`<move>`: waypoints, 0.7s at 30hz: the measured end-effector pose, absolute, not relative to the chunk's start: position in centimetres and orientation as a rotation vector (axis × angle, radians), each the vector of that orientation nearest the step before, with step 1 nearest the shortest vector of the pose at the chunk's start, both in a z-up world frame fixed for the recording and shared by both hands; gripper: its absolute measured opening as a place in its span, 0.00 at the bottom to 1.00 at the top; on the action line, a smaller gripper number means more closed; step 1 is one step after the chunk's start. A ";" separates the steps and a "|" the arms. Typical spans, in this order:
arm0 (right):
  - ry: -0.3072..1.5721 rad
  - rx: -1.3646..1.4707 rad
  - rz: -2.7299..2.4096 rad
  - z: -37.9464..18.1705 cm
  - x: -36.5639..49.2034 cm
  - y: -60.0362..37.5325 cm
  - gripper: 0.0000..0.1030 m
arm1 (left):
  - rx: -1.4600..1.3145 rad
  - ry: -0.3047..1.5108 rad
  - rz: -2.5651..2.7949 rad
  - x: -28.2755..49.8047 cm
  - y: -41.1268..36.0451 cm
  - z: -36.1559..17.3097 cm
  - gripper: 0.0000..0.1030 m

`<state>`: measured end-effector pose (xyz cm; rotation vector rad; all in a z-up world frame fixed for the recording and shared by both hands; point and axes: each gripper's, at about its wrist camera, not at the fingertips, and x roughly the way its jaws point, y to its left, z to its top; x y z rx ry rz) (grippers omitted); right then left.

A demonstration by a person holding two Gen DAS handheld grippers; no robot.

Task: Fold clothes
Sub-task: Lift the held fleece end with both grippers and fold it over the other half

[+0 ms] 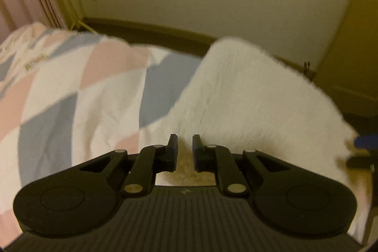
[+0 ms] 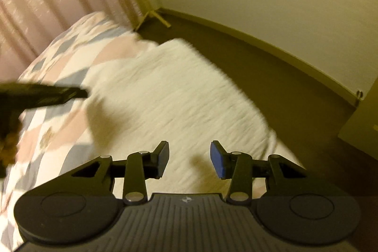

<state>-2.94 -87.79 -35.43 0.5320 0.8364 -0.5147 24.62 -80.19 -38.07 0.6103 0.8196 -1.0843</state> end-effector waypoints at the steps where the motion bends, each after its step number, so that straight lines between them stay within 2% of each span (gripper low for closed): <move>1: 0.857 0.513 -0.509 -36.0 -2.5 -86.9 0.42 | 0.621 0.833 -1.077 24.9 -80.4 -39.2 0.10; 7: 0.958 0.434 -0.496 -40.3 -0.7 -84.3 0.42 | 0.630 0.849 -1.092 25.2 -80.6 -42.2 0.10; 15: 0.954 0.455 -0.538 -39.4 -0.4 -84.8 0.42 | 0.601 0.862 -1.067 25.1 -80.2 -39.3 0.10; 17: 0.931 0.471 -0.556 -38.1 -1.0 -84.9 0.46 | 0.603 0.895 -1.035 24.9 -79.9 -37.9 0.24; 19: 0.914 0.478 -0.576 -36.6 -2.1 -84.6 0.51 | 0.612 0.909 -1.025 24.2 -79.3 -36.8 0.28; 21: 0.903 0.479 -0.590 -35.5 -2.6 -84.3 0.54 | 0.621 0.916 -1.029 23.3 -78.8 -36.0 0.29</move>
